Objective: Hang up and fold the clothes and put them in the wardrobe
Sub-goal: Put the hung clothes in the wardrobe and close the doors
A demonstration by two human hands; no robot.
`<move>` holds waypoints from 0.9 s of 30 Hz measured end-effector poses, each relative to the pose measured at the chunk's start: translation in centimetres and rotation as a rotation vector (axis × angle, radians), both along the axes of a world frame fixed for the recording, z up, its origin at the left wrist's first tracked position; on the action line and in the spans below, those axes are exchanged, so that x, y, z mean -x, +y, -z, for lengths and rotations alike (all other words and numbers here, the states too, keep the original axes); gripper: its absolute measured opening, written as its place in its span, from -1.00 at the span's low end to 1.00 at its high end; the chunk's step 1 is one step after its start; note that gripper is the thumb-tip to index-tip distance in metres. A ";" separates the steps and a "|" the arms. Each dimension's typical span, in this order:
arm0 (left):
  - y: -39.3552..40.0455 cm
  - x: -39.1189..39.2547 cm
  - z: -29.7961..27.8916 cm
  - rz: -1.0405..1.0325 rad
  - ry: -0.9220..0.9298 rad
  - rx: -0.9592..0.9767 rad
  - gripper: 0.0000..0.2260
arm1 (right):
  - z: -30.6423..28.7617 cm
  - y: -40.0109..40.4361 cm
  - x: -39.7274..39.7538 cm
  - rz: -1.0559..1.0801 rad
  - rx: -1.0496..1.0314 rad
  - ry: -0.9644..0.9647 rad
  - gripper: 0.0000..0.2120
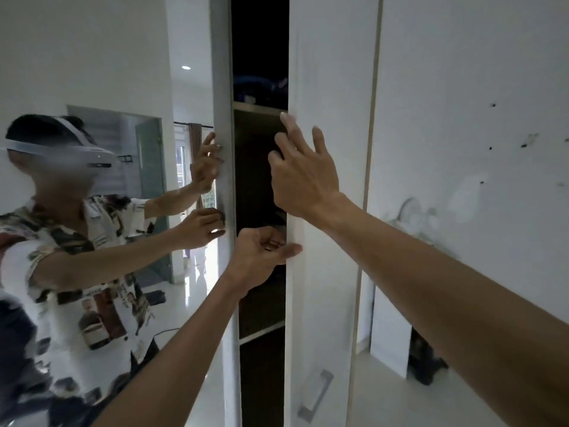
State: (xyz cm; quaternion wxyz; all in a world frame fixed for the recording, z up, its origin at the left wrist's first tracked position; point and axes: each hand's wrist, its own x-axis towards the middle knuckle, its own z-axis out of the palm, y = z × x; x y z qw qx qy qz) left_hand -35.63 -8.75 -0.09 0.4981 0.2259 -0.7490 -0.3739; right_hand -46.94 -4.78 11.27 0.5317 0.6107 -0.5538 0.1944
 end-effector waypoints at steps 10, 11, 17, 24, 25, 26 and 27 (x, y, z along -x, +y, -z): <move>5.4 12.3 0.3 0.240 -0.103 0.153 -0.08 | -0.5 9.8 9.4 0.270 0.119 0.031 -0.67; 6.0 14.0 0.3 0.237 -0.114 0.207 0.00 | -0.5 10.8 10.5 0.334 0.109 0.028 -0.63; 8.8 22.7 1.2 0.154 -0.184 0.408 0.27 | -0.5 15.1 16.6 0.515 0.095 -0.097 -0.56; 12.0 31.9 0.7 0.031 -0.320 0.490 0.32 | -0.5 18.3 24.7 0.586 0.006 -0.245 -0.48; 12.6 33.0 0.6 0.039 -0.332 0.471 0.32 | -0.5 18.6 26.0 0.596 -0.003 -0.257 -0.48; 13.0 33.7 0.5 0.045 -0.332 0.453 0.31 | -0.4 18.8 27.1 0.605 -0.007 -0.265 -0.48; 13.4 34.4 0.5 0.040 -0.327 0.443 0.30 | -0.3 18.8 28.0 0.613 -0.006 -0.267 -0.48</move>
